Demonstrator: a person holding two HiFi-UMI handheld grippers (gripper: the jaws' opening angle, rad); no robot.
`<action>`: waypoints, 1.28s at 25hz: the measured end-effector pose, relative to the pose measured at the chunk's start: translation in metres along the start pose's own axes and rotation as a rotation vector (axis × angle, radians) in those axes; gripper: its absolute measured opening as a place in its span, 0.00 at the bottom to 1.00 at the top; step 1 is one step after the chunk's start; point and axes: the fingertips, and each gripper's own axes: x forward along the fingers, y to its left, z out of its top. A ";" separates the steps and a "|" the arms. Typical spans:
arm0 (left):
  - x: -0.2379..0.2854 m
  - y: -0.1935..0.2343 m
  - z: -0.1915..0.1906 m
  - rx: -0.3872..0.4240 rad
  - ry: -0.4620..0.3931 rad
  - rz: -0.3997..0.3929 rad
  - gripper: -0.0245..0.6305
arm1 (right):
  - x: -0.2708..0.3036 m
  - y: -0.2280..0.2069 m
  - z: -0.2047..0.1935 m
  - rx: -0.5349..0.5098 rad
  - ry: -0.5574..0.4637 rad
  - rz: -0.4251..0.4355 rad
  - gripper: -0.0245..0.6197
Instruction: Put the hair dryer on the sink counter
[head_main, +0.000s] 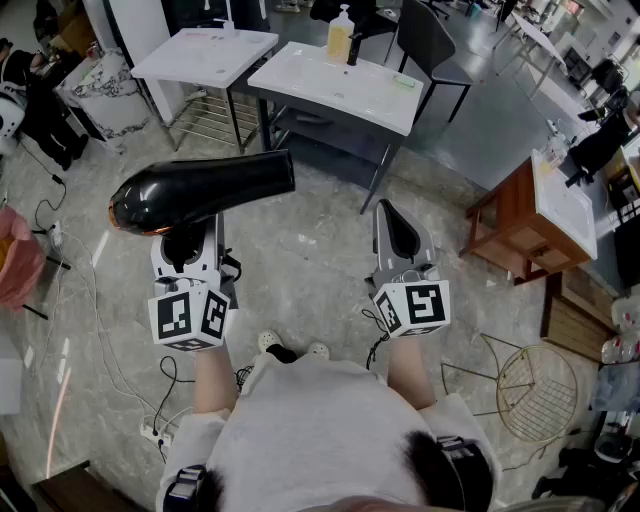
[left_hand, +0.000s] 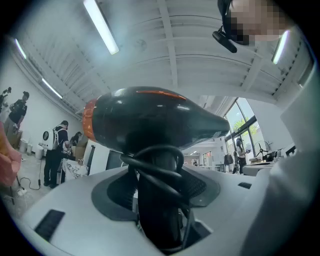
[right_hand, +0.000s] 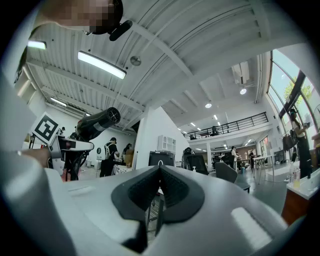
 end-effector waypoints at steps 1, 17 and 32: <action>-0.001 -0.001 0.001 -0.001 0.000 -0.001 0.43 | -0.001 0.000 0.001 -0.001 0.001 0.001 0.05; 0.002 -0.023 0.003 0.002 -0.012 -0.011 0.43 | -0.009 -0.016 0.002 0.009 -0.016 0.001 0.05; 0.031 -0.041 -0.013 -0.011 -0.016 -0.021 0.43 | 0.004 -0.045 -0.015 0.028 -0.005 0.009 0.05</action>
